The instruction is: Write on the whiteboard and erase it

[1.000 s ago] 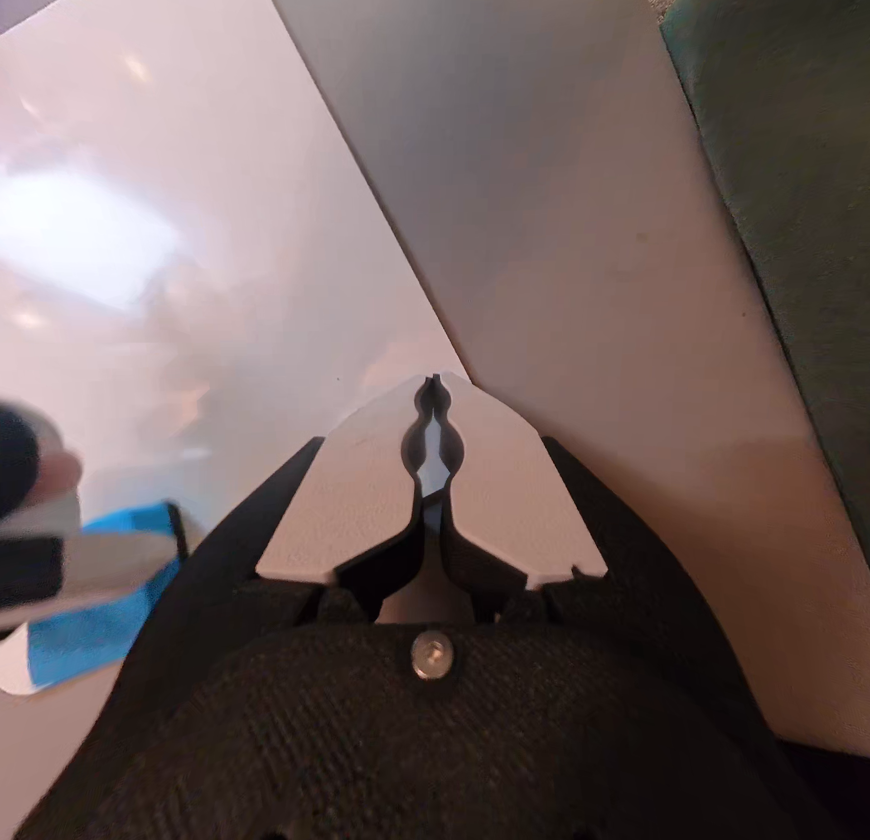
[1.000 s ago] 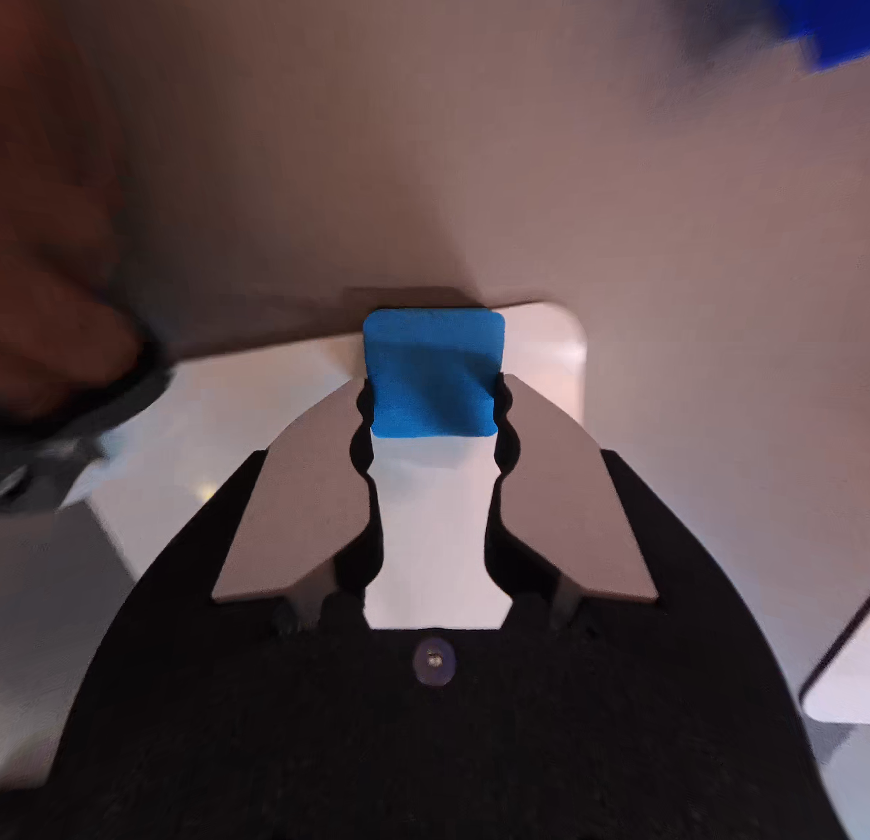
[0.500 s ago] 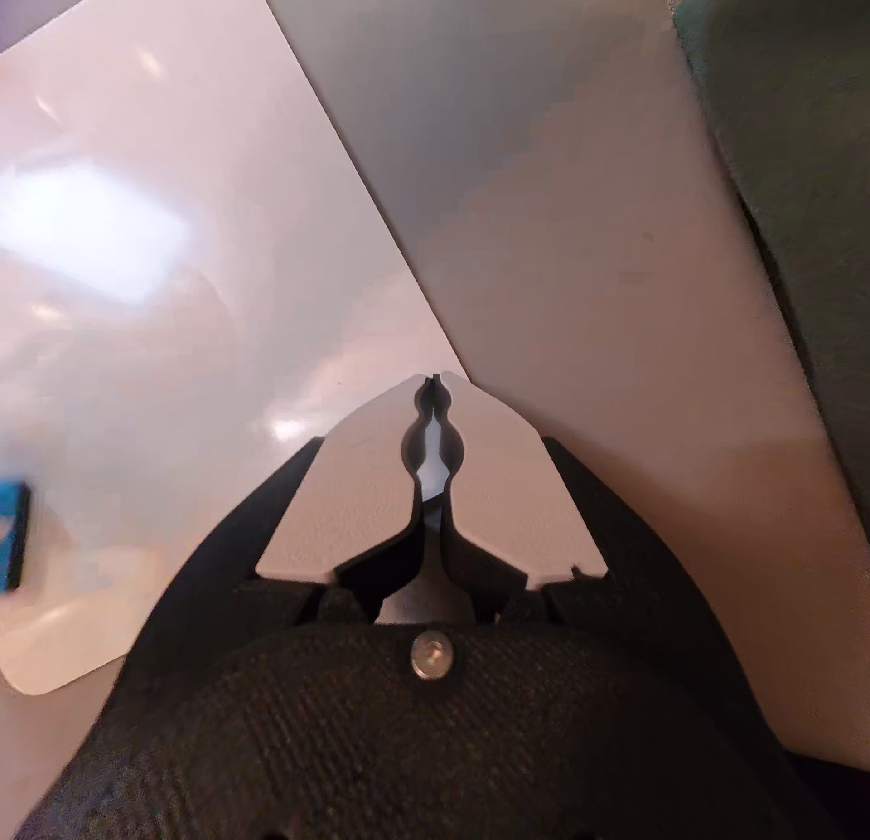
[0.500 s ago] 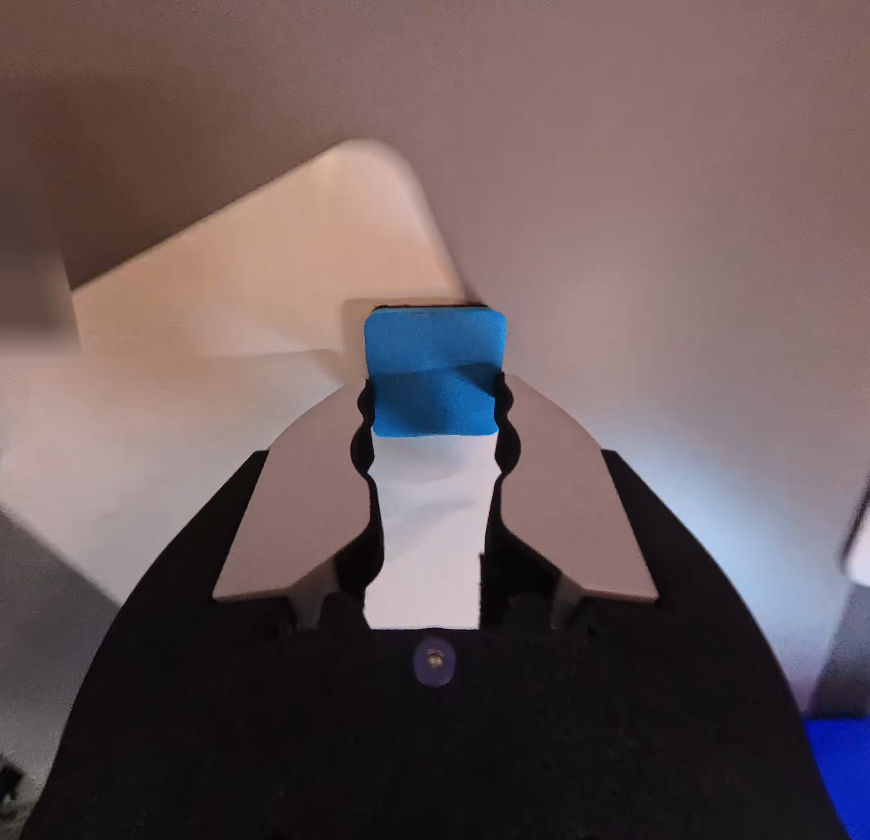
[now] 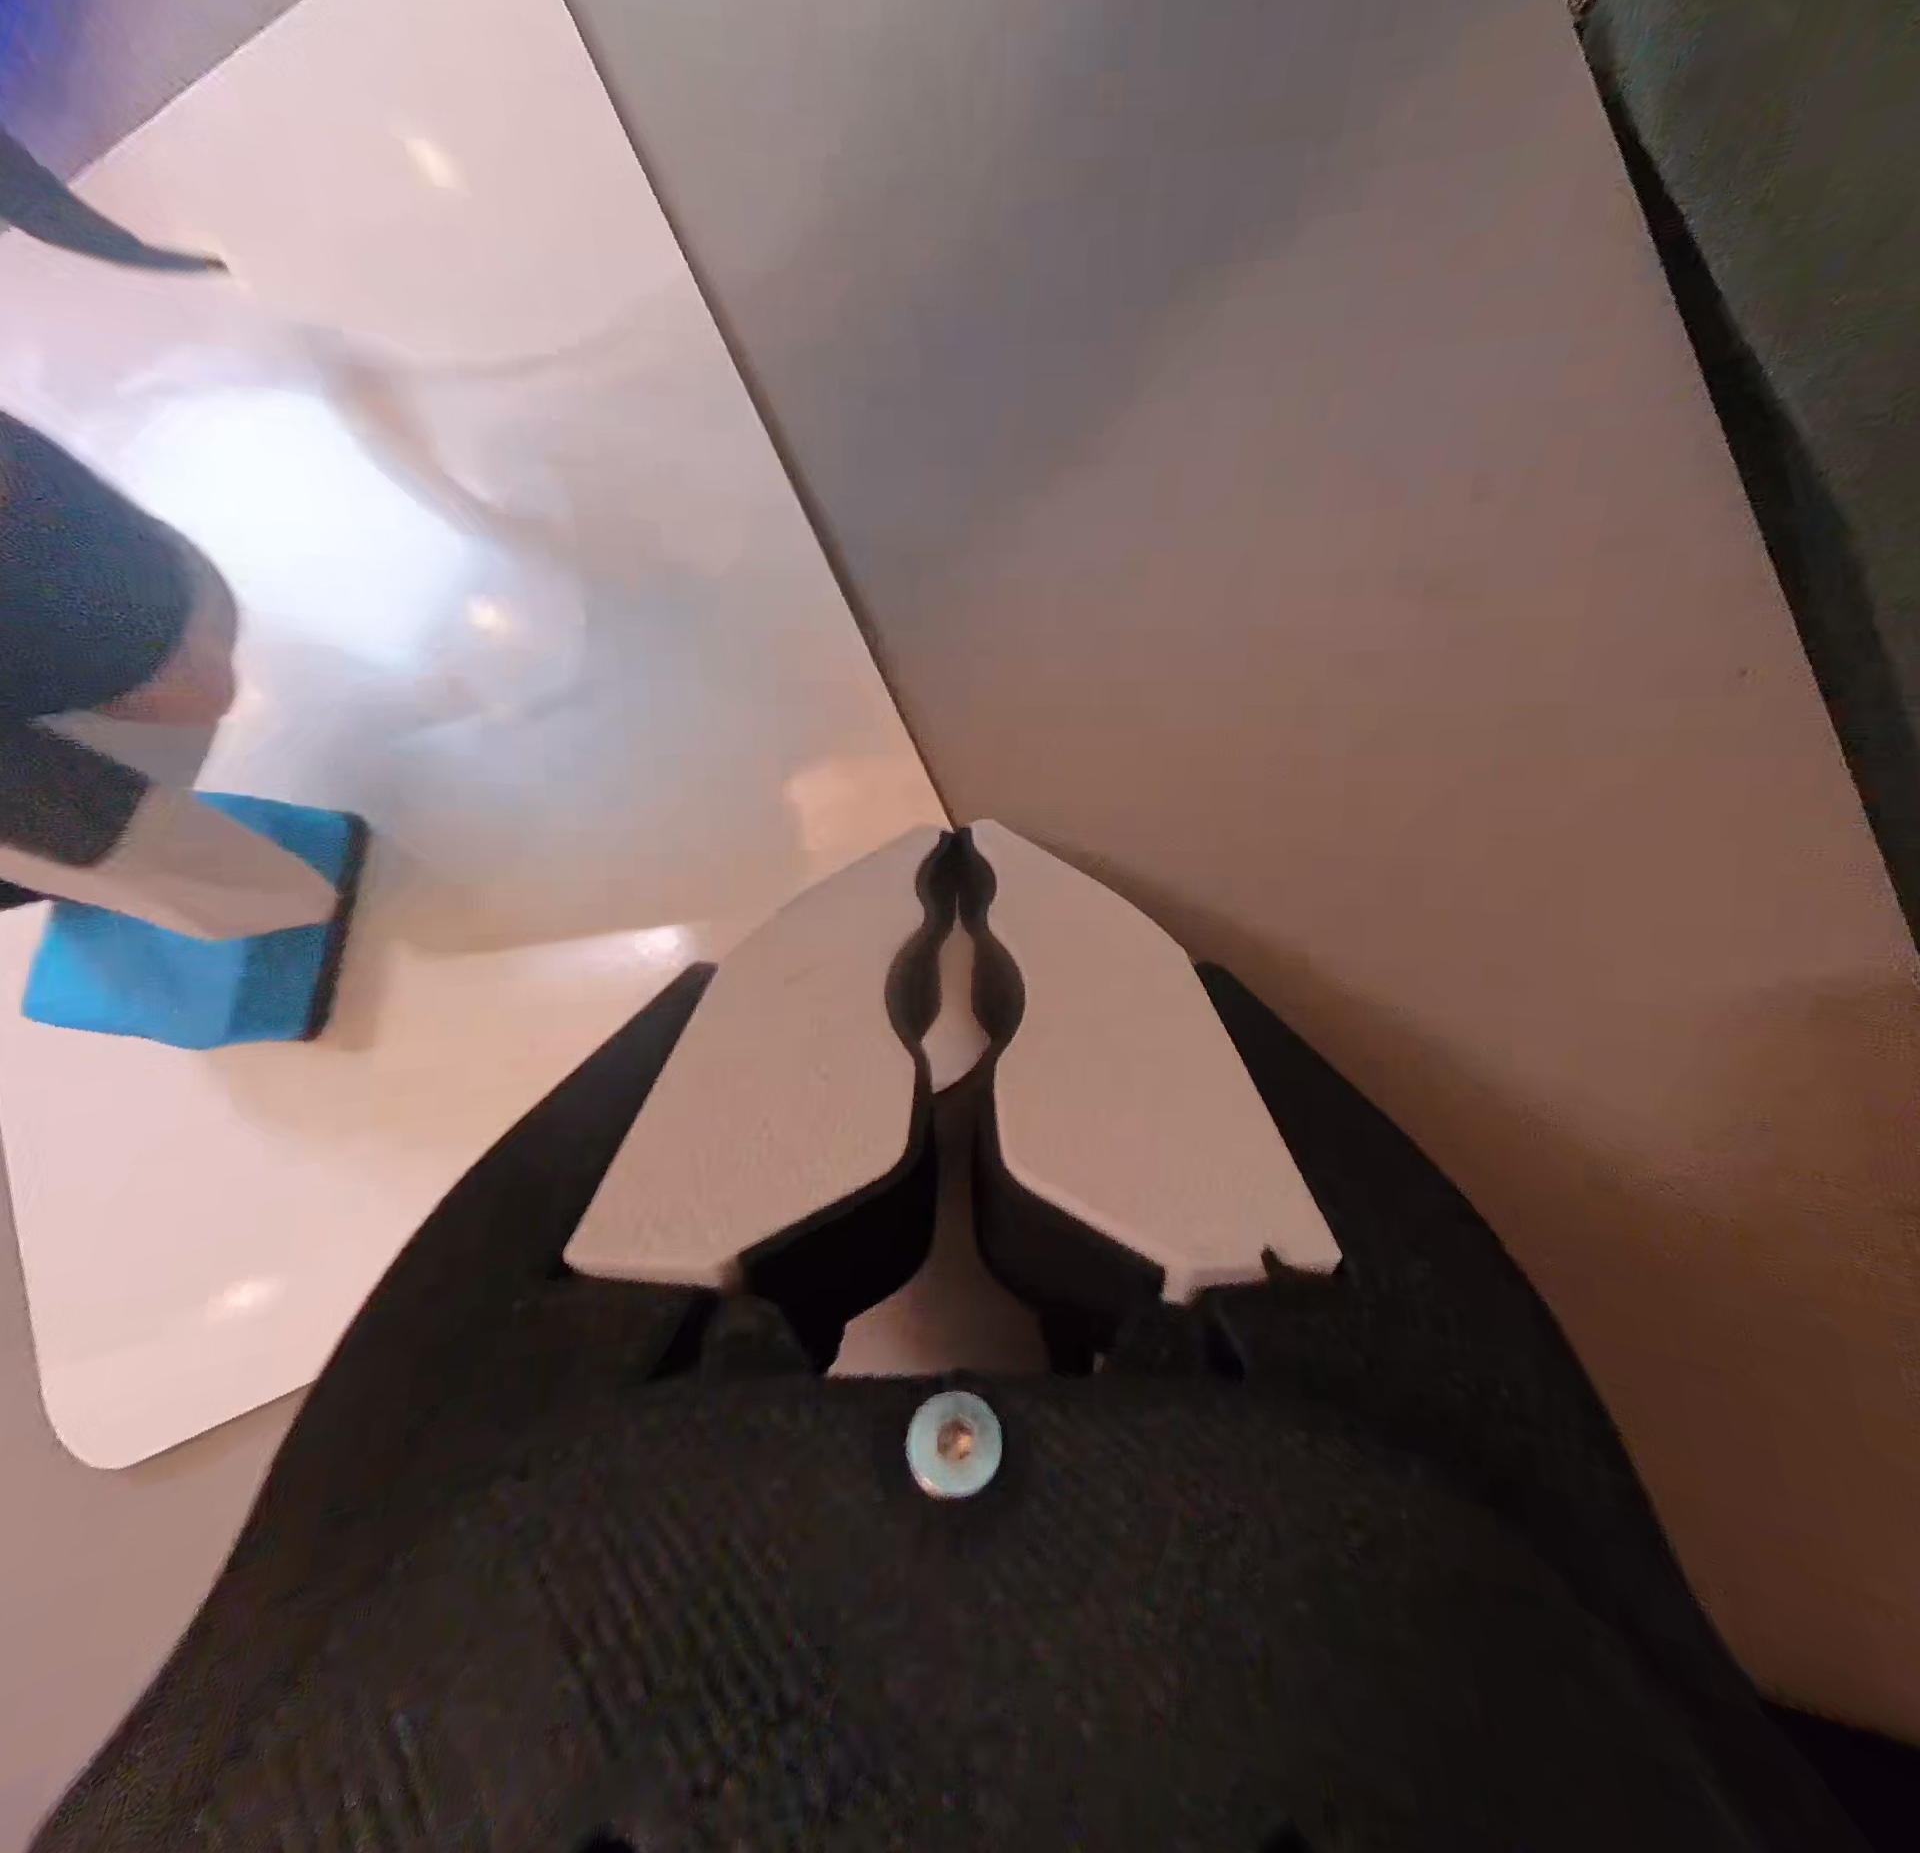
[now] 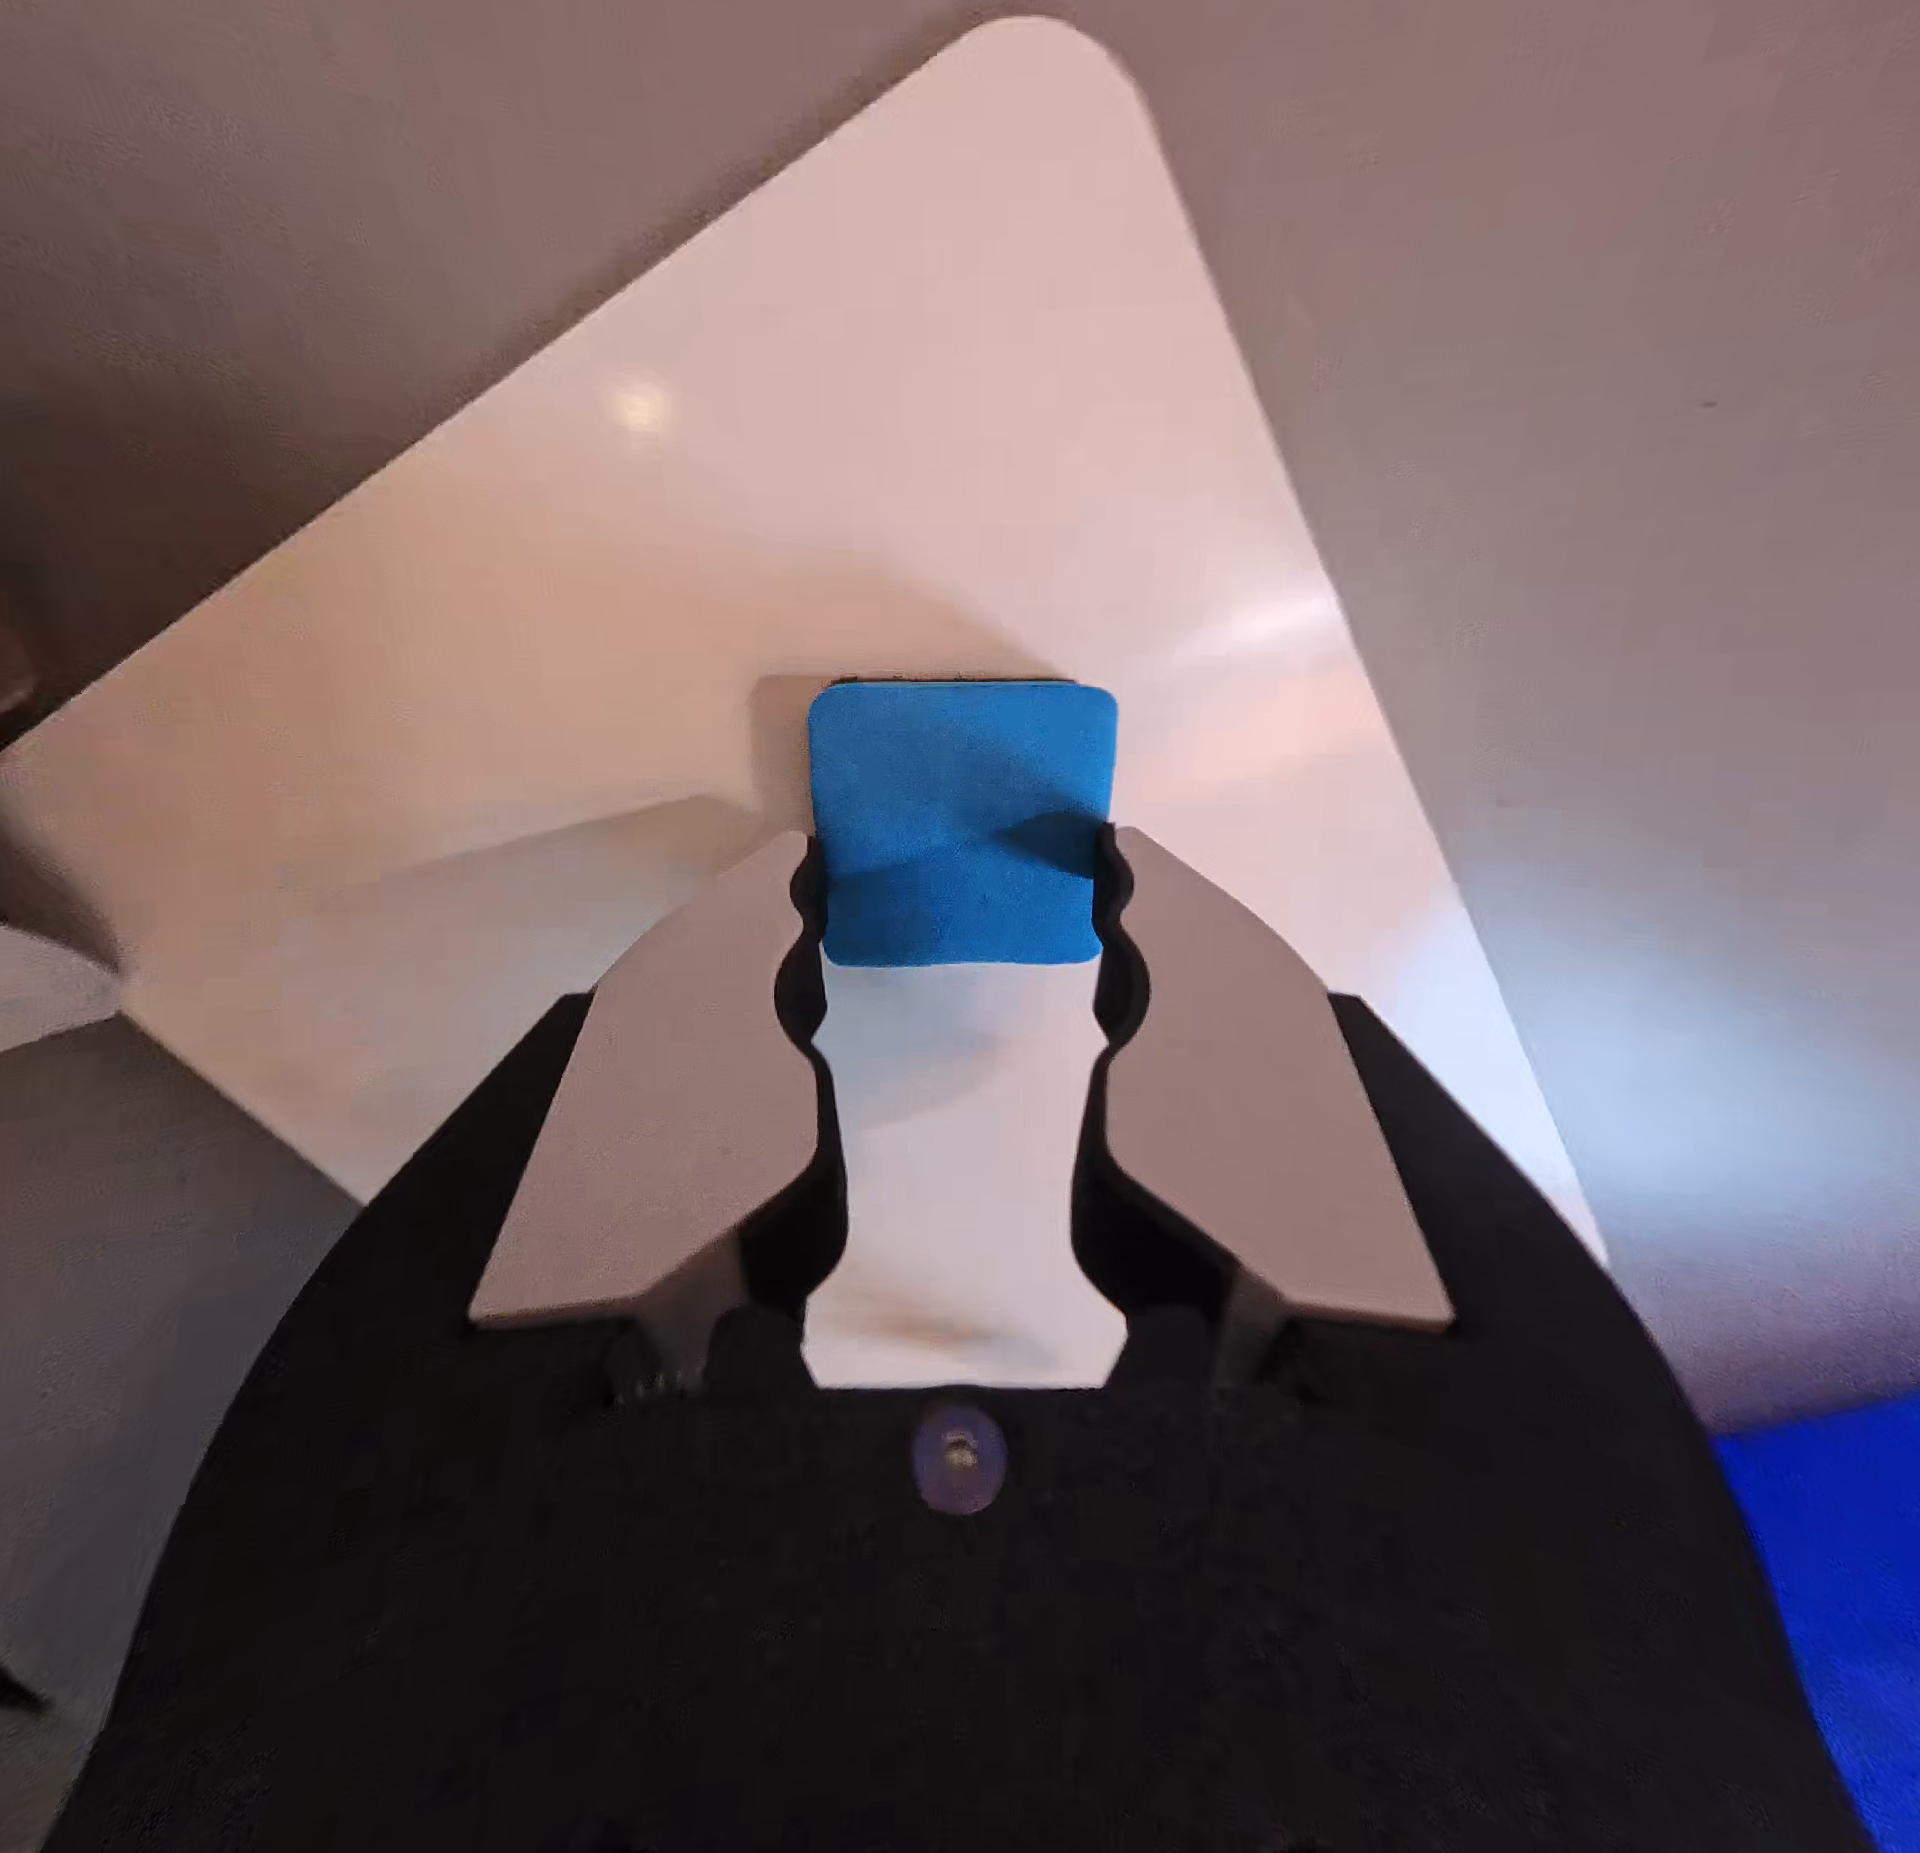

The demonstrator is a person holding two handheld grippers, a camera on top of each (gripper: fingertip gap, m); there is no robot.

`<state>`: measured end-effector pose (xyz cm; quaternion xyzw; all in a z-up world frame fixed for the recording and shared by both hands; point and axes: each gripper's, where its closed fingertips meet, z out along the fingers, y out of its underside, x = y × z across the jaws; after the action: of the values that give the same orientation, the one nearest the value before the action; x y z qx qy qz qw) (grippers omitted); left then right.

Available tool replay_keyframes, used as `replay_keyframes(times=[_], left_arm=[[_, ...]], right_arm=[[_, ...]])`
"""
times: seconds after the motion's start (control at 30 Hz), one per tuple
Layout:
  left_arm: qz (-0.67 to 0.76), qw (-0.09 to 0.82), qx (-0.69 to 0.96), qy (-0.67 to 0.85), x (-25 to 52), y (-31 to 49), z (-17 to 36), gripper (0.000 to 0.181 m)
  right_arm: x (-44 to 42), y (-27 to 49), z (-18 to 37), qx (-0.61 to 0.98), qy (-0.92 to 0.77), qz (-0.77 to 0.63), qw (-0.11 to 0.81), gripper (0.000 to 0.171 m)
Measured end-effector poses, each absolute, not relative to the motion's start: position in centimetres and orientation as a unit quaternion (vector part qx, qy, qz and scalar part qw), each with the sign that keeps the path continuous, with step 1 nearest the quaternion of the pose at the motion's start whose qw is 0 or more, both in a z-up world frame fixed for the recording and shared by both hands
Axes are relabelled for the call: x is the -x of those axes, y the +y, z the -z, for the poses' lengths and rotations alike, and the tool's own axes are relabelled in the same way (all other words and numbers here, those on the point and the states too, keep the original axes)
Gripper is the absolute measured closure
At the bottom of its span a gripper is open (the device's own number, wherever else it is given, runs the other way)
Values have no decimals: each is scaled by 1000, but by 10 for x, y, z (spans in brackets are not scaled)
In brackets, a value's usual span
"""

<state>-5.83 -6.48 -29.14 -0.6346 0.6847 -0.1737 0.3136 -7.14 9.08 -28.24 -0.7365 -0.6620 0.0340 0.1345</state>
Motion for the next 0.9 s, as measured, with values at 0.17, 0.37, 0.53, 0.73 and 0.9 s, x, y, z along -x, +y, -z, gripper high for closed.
replay_keyframes(times=[0.17,0.37,0.53,0.73,0.9], left_arm=[[180,314,634,683,58,-65,291,181],[179,314,637,681,58,-65,291,181],[189,309,641,676,58,-65,291,181],[193,307,642,675,58,-66,291,181],[194,306,642,675,58,-66,291,181]], right_arm=[[95,11,283,641,-760,-59,93,121],[-8,167,283,820,-554,-53,133,121],[-99,191,283,888,-438,-38,137,121],[-45,24,283,767,-633,-43,95,121],[-122,101,283,867,-480,-36,132,121]])
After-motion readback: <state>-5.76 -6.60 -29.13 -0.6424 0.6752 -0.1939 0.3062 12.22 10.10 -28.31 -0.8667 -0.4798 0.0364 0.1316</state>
